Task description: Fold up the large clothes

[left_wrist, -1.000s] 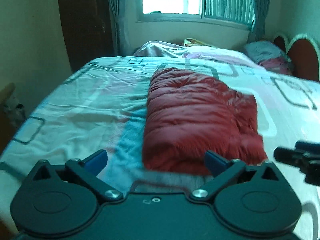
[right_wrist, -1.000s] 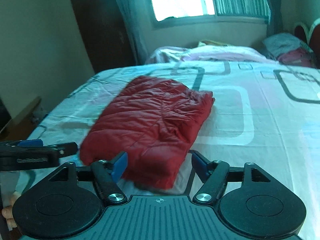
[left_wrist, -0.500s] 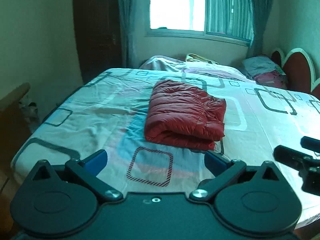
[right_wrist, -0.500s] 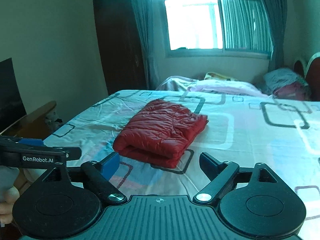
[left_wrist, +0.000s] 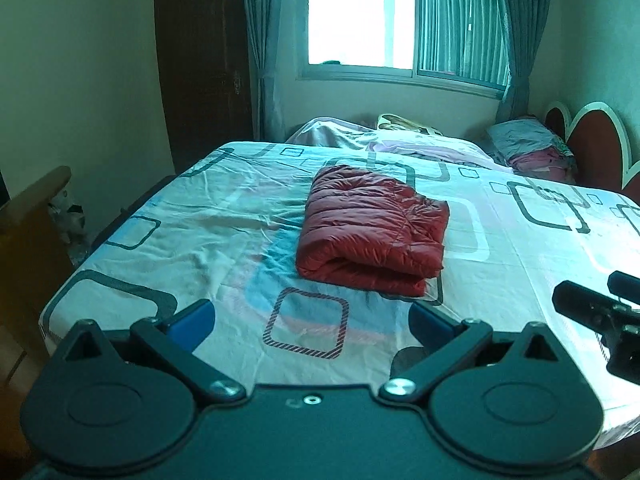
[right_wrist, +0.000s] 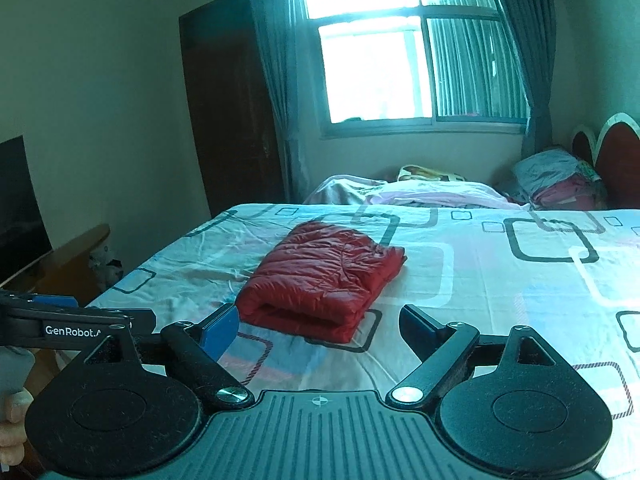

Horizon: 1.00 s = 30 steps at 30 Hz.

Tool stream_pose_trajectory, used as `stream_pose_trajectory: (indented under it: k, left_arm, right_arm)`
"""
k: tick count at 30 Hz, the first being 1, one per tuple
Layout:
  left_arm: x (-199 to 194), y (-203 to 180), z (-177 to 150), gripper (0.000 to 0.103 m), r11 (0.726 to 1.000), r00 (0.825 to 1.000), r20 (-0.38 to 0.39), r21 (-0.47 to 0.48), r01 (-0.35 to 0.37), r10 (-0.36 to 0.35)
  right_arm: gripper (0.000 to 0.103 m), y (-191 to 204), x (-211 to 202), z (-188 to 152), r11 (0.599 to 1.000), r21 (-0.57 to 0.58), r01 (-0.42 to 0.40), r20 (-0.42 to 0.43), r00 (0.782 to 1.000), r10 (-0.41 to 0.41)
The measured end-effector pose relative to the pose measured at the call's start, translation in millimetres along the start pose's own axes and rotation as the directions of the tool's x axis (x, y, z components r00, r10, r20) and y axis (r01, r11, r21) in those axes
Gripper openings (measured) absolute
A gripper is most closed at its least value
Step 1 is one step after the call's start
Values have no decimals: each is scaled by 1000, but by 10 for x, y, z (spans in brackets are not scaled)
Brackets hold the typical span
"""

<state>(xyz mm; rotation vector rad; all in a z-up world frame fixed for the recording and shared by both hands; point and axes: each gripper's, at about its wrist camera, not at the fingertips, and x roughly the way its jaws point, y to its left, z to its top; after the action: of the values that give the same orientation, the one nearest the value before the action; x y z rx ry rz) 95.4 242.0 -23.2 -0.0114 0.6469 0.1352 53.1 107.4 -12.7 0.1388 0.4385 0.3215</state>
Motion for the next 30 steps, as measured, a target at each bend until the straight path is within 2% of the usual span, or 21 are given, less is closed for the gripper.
stream_pose_trajectory:
  k: [14, 30]
  left_arm:
    - [-78, 20, 39, 103, 1000, 1000, 22, -14, -15, 15]
    - [-72, 22, 35, 103, 1000, 1000, 2, -20, -2, 2]
  right_arm:
    - [87, -35, -62, 23, 1000, -4, 1, 15, 1000, -1]
    - [87, -72, -78, 22, 1000, 4, -1, 11, 1000, 1]
